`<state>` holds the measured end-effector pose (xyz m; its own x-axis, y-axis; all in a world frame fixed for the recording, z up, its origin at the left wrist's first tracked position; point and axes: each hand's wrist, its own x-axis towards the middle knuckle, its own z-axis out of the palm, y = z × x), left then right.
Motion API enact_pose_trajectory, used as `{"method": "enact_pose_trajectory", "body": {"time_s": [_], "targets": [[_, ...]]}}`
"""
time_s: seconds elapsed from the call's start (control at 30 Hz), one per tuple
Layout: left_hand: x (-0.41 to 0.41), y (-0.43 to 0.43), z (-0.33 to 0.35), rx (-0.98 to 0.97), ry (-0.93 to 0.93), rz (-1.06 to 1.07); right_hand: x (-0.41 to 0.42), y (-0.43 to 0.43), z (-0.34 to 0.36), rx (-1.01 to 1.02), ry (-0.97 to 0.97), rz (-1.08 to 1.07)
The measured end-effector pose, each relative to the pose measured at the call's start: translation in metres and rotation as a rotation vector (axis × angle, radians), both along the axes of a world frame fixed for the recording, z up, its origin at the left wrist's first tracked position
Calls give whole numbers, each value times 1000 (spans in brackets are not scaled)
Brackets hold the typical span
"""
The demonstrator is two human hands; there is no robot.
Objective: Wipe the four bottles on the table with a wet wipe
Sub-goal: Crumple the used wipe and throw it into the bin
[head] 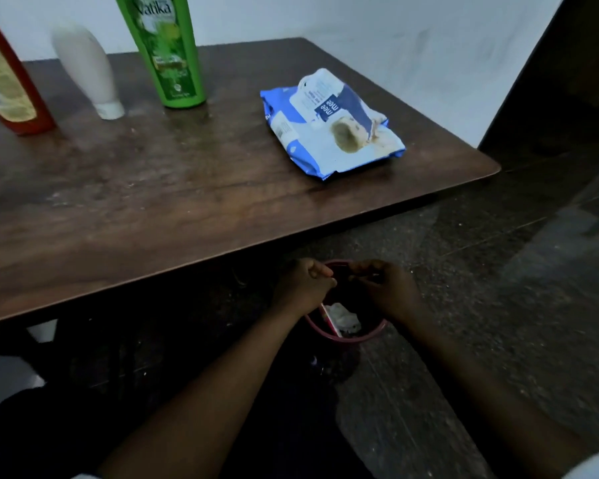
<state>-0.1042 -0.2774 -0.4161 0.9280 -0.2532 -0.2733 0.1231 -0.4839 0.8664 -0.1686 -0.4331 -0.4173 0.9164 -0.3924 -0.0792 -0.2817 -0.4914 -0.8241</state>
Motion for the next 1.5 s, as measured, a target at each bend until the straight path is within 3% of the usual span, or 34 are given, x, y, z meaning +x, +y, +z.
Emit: {"method": "enact_pose_trajectory", "body": {"time_s": [0.4, 0.7, 0.9, 1.03, 1.23, 1.33, 1.5], "targets": [[-46, 50, 59, 25, -132, -88, -40, 51, 85, -125, -13, 302], [-93, 149, 140, 128, -218, -170, -57, 126, 174, -195, -140, 558], [-118, 208, 220, 220, -131, -216, -44, 174, 215, -218, -209, 671], [-108, 236, 252, 298, -166, -168, -26, 199, 233, -276, -270, 661], [-73, 265, 270, 498, -422, -104, 11, 226, 231, -337, -357, 566], [-51, 272, 258, 473, -555, -28, 36, 232, 221, -362, -385, 506], [-6, 285, 232, 378, -599, 120, 77, 235, 217, -460, -383, 427]]}}
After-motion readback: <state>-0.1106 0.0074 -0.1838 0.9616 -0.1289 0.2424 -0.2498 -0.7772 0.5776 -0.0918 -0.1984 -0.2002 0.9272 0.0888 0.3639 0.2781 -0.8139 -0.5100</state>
